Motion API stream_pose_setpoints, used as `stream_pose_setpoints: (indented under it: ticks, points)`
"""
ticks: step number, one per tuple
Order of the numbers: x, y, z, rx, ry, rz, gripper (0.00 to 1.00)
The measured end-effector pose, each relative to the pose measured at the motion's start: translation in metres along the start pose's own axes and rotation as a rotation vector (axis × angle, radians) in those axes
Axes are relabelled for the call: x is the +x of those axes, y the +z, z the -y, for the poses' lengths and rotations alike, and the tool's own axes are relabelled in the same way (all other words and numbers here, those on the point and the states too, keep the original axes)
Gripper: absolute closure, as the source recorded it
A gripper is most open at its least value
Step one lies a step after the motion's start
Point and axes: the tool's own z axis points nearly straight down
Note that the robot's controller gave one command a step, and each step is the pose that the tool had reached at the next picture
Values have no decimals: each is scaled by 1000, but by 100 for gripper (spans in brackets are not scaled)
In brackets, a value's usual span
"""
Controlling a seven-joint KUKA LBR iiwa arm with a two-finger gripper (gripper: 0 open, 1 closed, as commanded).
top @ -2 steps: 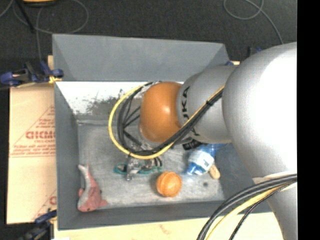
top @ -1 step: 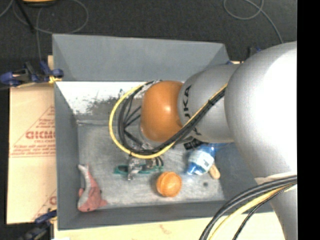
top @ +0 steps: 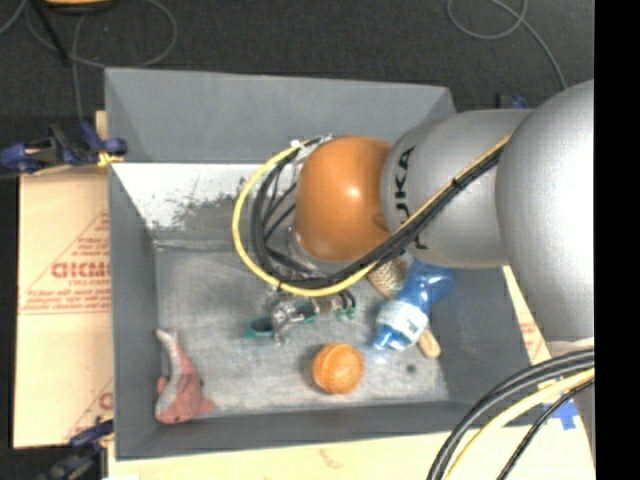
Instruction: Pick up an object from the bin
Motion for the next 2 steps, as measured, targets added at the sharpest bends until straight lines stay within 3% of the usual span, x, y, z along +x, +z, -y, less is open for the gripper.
stream_pose_setpoints:
  ticks: [1,2]
  points:
    - [-4,-41,-4,-2,6,-9,100]
    - [-11,-148,6,-2,-8,-4,100]
